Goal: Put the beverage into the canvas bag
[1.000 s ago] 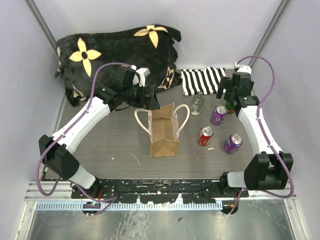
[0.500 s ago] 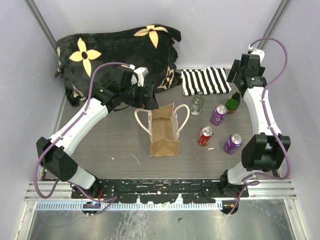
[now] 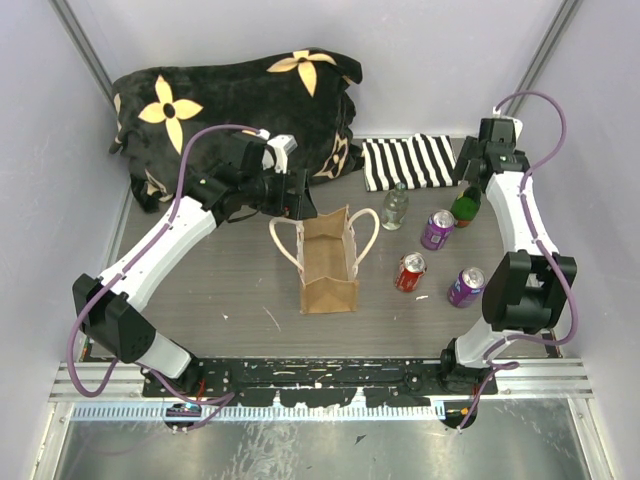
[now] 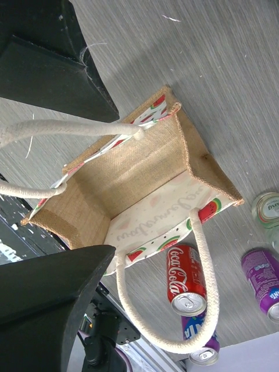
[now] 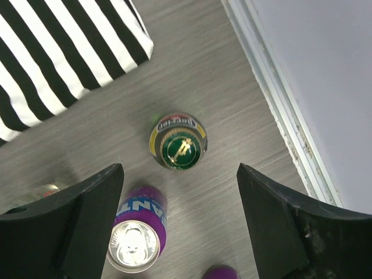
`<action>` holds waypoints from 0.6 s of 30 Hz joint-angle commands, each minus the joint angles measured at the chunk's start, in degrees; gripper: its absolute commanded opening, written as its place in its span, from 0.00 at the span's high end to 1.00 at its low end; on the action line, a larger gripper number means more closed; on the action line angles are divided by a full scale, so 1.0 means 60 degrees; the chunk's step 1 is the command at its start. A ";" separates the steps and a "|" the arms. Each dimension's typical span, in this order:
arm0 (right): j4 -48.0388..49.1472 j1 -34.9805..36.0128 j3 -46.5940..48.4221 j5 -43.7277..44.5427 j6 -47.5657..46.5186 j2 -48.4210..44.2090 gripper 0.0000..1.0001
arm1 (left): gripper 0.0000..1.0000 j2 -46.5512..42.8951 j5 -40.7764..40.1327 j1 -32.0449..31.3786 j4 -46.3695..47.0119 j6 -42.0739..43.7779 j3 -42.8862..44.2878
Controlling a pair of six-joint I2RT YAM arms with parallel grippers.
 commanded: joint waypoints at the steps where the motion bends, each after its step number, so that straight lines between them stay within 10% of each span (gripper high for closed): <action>1: 0.2033 -0.0018 -0.1293 -0.0054 -0.0076 -0.0785 0.15 | 0.07 -0.0365 0.0141 0.0021 0.0292 0.0158 -0.0259; 18: 0.6137 -0.0015 -0.4186 0.0537 0.0000 -0.0918 0.17 | 0.07 -0.0283 0.0165 0.0020 0.0316 0.0286 -0.0404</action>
